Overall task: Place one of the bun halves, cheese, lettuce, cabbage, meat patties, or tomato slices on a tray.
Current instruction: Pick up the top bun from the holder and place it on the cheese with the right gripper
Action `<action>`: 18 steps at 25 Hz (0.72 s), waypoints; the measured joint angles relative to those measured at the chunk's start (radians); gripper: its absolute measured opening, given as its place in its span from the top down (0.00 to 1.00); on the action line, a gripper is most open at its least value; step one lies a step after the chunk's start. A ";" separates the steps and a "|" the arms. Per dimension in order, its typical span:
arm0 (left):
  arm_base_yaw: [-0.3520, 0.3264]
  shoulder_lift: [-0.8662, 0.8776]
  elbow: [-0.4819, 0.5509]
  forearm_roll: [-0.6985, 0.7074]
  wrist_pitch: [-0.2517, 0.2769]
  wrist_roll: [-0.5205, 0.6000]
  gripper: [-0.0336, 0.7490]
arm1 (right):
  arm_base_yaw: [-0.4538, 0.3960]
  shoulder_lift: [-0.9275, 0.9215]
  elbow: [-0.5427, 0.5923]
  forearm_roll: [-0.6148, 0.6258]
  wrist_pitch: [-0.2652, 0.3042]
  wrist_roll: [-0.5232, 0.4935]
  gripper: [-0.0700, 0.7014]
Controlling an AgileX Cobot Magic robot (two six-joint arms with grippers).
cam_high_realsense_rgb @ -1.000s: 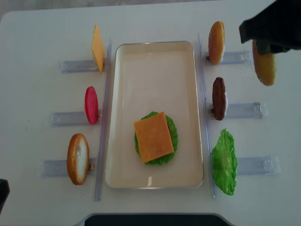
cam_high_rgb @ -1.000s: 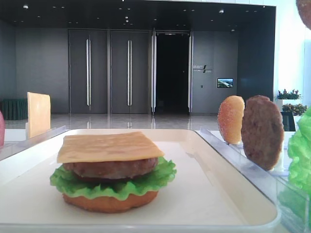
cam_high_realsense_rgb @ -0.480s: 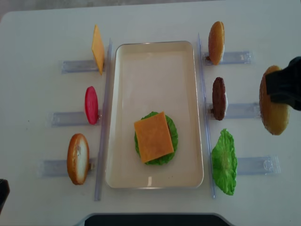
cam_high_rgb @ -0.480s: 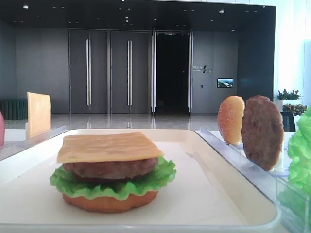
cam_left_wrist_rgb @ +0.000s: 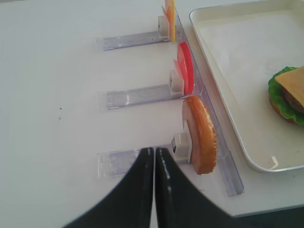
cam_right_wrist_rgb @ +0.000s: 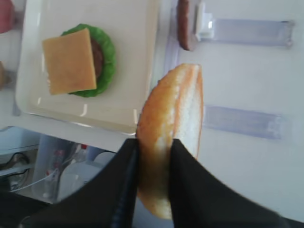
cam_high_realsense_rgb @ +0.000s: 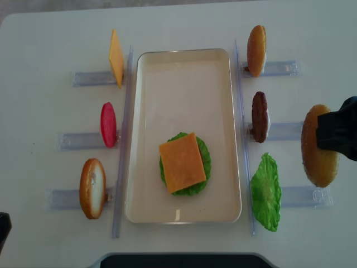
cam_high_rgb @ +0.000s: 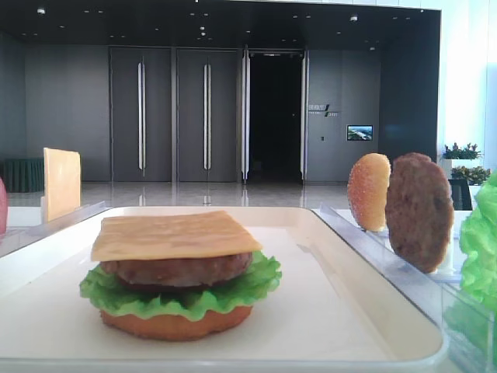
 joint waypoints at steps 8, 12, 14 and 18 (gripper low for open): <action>0.000 0.000 0.000 0.000 0.000 0.000 0.96 | 0.000 0.041 0.003 0.332 -0.170 -0.163 0.73; 0.000 0.000 0.000 0.000 0.000 0.000 0.96 | 0.000 0.085 0.025 0.548 -0.265 -0.306 0.73; 0.000 0.000 0.000 0.000 0.000 0.000 0.96 | 0.000 0.102 0.047 0.652 -0.308 -0.378 0.73; 0.000 0.000 0.000 0.000 0.000 0.000 0.96 | 0.000 0.121 0.106 0.805 -0.378 -0.489 0.73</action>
